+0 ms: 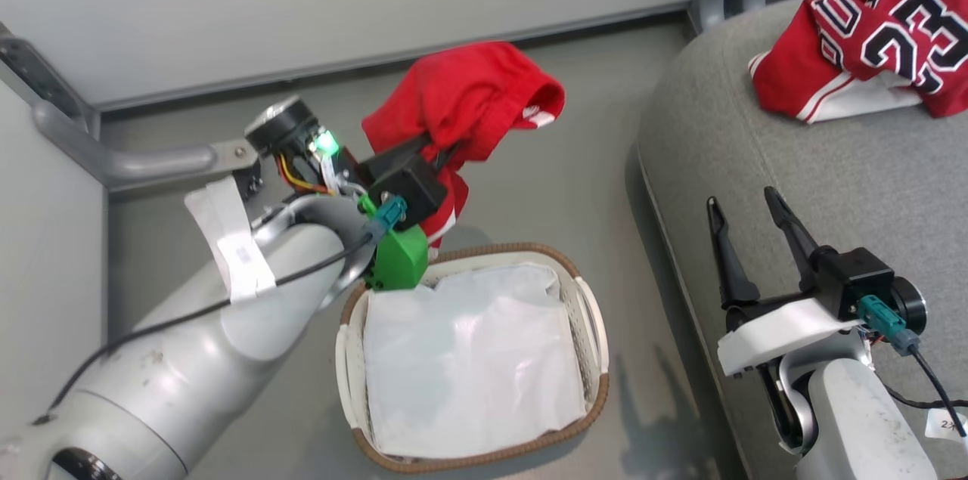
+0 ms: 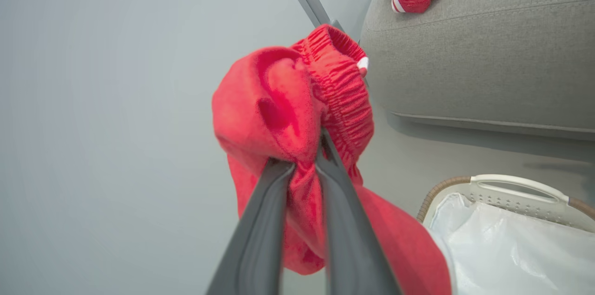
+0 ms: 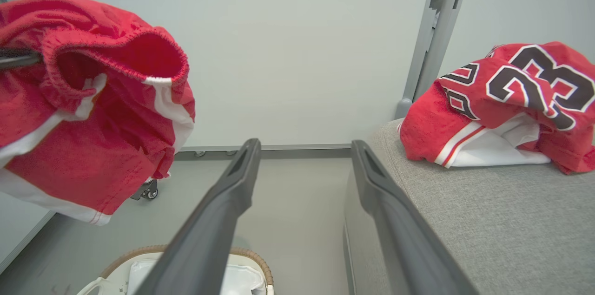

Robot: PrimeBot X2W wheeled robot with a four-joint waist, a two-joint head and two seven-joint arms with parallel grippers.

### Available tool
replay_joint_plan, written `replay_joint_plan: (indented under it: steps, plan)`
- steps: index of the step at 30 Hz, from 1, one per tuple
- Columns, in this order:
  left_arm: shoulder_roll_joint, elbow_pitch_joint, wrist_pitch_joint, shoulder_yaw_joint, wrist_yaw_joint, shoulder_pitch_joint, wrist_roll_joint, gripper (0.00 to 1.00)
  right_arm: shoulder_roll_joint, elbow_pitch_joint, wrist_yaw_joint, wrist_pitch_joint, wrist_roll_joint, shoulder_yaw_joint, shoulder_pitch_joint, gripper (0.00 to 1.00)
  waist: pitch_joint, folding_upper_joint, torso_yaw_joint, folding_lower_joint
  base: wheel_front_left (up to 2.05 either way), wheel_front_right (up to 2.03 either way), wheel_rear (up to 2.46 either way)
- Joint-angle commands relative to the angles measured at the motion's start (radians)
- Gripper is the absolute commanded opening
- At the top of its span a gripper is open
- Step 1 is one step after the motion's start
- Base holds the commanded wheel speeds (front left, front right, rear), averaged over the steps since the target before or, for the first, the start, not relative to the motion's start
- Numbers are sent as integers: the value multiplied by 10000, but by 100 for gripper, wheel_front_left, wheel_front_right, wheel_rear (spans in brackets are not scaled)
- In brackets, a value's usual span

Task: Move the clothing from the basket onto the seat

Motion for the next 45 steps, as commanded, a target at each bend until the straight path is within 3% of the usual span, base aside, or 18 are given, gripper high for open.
replay_joint_plan:
  steps: [1,15,23,31,39,45]
  plan:
    - [99,-181,45,-69,-24,-336,-10,0,-45,48,-14,-21,-87,73,163,100,-903,0,235,1,0,0,0]
    - [-35,-820,445,-555,-38,-2252,-1091,0,-42,255,-14,-20,-216,1251,-218,100,-1831,0,172,1,0,0,0]
    - [-444,-858,563,-878,-28,-2819,-1618,0,-44,496,-14,-20,-129,2346,-741,100,-1997,0,281,1,0,0,0]
    - [-924,-1022,510,-1163,-27,-3316,-1986,0,-44,1576,-14,-21,-140,3188,-1369,100,-2081,0,566,1,0,0,0]
    - [-1308,-1322,449,-1460,-28,-3517,-2294,0,-44,2561,-14,-20,244,3592,-2124,100,-2138,0,887,1,0,0,0]
    - [-1399,-1458,388,-1593,-26,-3468,-2404,0,-46,2343,-14,-20,776,3572,-2471,100,-2173,0,1053,1,0,0,0]
